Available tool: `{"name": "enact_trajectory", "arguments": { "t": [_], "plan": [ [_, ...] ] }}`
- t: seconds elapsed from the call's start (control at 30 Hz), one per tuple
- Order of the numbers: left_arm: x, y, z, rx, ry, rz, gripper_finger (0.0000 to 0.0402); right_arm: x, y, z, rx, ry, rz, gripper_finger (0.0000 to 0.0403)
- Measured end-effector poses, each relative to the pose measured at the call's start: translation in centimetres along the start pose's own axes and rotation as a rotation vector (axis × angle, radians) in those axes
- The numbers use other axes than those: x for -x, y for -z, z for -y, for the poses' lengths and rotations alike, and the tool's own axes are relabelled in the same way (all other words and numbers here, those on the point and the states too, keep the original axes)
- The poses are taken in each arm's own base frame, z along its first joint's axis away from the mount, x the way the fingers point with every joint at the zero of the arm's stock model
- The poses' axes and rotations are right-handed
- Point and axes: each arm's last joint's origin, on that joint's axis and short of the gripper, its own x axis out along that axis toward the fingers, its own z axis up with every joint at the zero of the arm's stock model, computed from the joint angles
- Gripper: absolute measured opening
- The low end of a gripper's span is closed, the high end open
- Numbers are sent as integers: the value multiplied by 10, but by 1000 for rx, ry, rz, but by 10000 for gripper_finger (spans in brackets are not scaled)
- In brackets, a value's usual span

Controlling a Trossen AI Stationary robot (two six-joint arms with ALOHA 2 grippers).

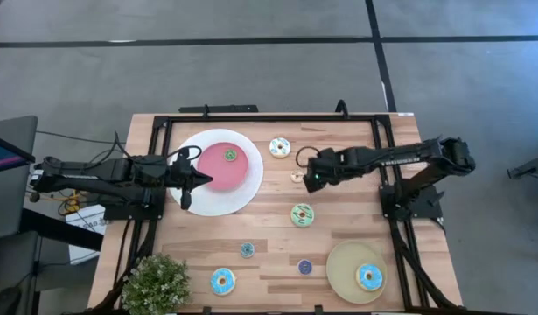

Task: Pick & Place donuts
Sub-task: Put the small violet donut on the pink plate

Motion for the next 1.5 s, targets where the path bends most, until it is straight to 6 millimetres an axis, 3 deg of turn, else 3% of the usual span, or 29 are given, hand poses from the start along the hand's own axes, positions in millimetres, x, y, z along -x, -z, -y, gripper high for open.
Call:
{"name": "enact_trajectory", "arguments": {
  "t": [0.27, 0.63, 0.8, 1.13, 1.5],
  "plan": [
    [0, 1, 0, -4, -11, -12, 0, -44, -4, -8, 21, 75, -160, 393],
    [0, 3, -1, -21, -16, -24, 0, -80, -15, -9, 1, 118, -208, 387],
    [0, 3, -1, -20, -16, -24, 0, -95, -23, -8, -19, 84, -253, 366],
    [0, 3, 0, -19, 8, -27, 0, -94, -24, -8, -29, 61, -259, 284],
    [0, 3, 0, -19, 8, -27, 0, -94, -24, -8, -29, 65, -270, 232]
  ]
}}
